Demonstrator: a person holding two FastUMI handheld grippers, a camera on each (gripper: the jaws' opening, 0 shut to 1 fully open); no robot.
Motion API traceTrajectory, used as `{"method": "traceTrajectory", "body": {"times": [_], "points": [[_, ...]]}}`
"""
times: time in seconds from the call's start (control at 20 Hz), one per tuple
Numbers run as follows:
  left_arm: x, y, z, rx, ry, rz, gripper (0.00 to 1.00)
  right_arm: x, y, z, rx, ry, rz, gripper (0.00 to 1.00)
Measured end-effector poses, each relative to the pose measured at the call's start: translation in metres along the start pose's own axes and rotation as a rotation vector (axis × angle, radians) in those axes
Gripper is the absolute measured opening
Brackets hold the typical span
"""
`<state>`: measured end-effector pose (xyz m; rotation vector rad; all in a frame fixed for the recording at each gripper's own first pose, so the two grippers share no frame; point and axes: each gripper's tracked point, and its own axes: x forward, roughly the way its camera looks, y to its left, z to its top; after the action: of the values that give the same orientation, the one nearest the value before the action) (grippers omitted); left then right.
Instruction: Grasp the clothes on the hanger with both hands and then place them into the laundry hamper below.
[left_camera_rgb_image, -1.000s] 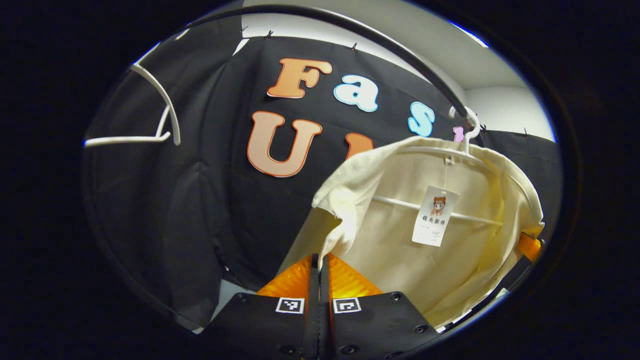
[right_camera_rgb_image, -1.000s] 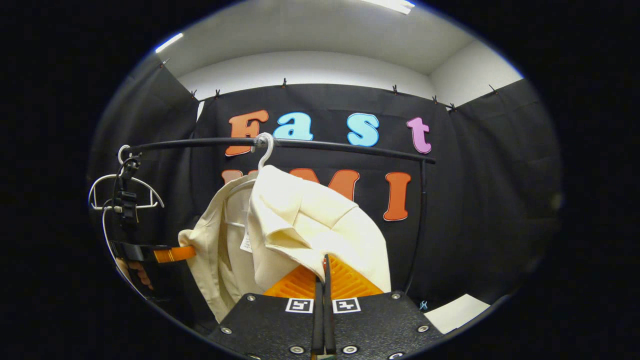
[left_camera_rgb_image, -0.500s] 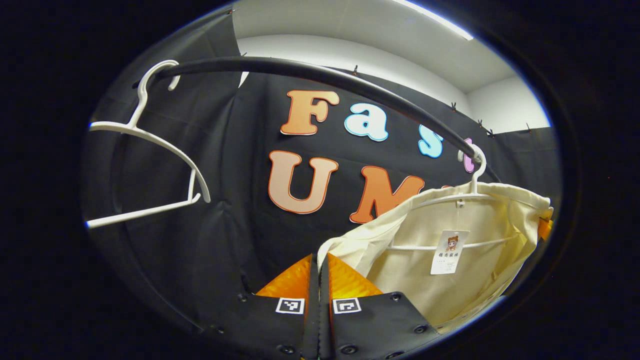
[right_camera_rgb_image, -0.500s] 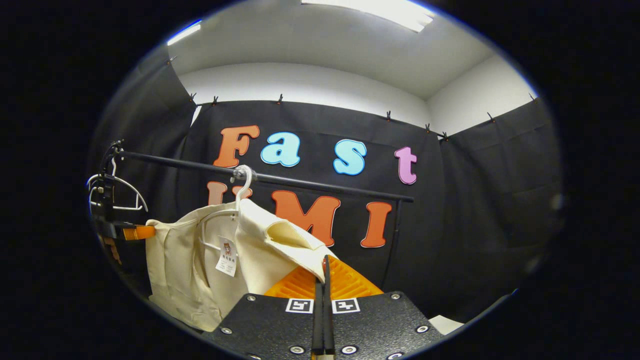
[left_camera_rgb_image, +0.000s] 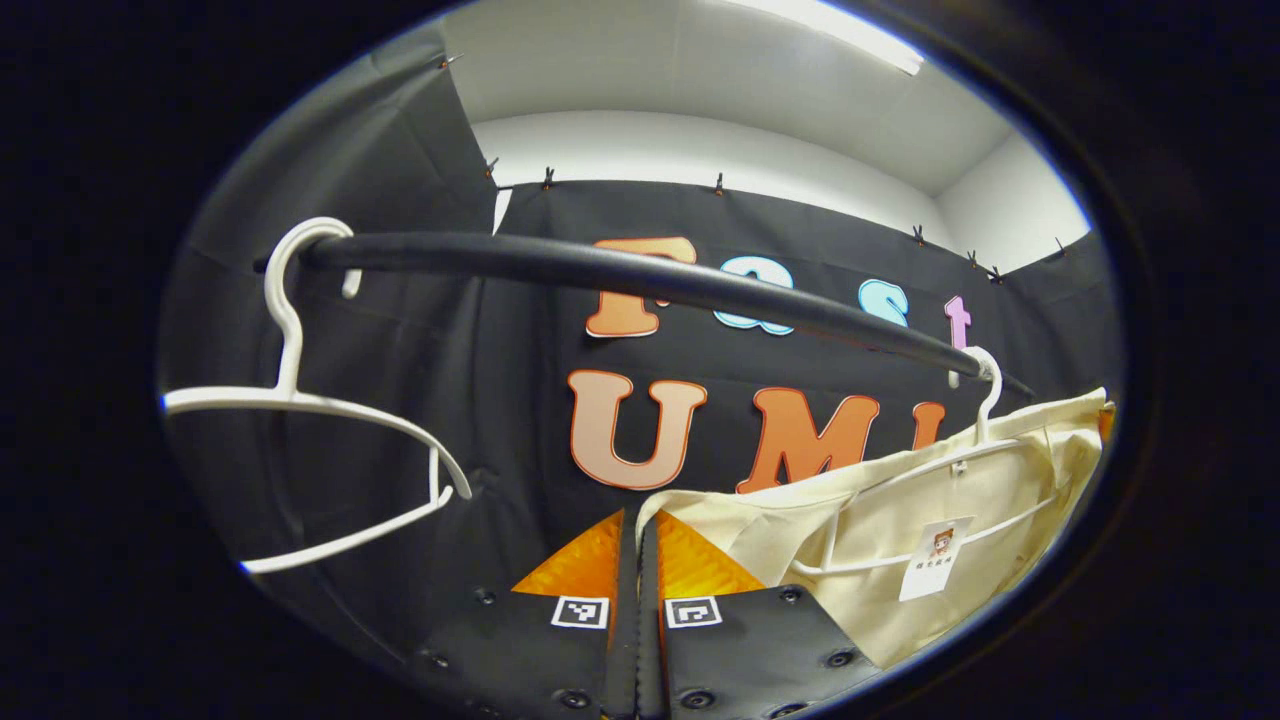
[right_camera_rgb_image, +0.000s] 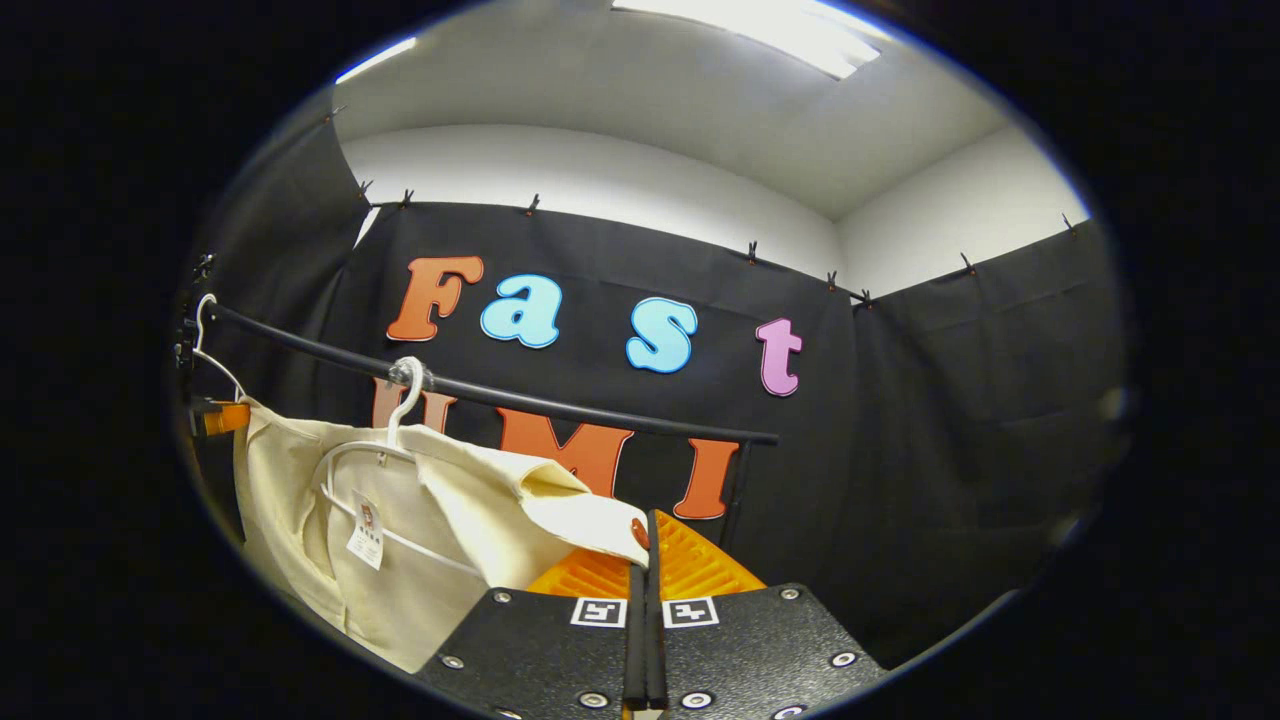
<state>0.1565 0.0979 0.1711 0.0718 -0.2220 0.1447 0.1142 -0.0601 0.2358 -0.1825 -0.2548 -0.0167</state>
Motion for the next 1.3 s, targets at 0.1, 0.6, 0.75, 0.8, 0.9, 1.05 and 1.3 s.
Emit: {"method": "traceTrajectory", "body": {"times": [0.1, 0.6, 0.75, 0.8, 0.9, 1.05, 1.3], "points": [[0.009, 0.003, 0.001, 0.034, -0.006, 0.009, 0.07, 0.017, -0.011, 0.004, -0.006, 0.006, -0.012, 0.00], [0.025, -0.007, -0.026, -0.007, 0.070, -0.043, 0.07, 0.077, -0.035, -0.005, -0.058, 0.026, -0.057, 0.00], [0.031, -0.009, -0.044, 0.009, 0.099, -0.040, 0.07, 0.089, -0.033, -0.041, -0.087, 0.075, -0.051, 0.00], [0.033, -0.011, -0.051, 0.013, 0.110, -0.039, 0.07, 0.091, -0.031, -0.055, -0.087, 0.099, -0.046, 0.00], [0.040, -0.012, -0.061, 0.018, 0.126, -0.039, 0.07, 0.094, -0.027, -0.082, -0.083, 0.145, -0.032, 0.00], [0.047, -0.015, -0.071, 0.033, 0.144, -0.038, 0.07, 0.099, -0.017, -0.119, -0.069, 0.203, -0.004, 0.00], [0.057, -0.023, -0.093, 0.036, 0.186, -0.044, 0.07, 0.099, 0.008, -0.183, 0.069, 0.317, 0.050, 0.00]]}}
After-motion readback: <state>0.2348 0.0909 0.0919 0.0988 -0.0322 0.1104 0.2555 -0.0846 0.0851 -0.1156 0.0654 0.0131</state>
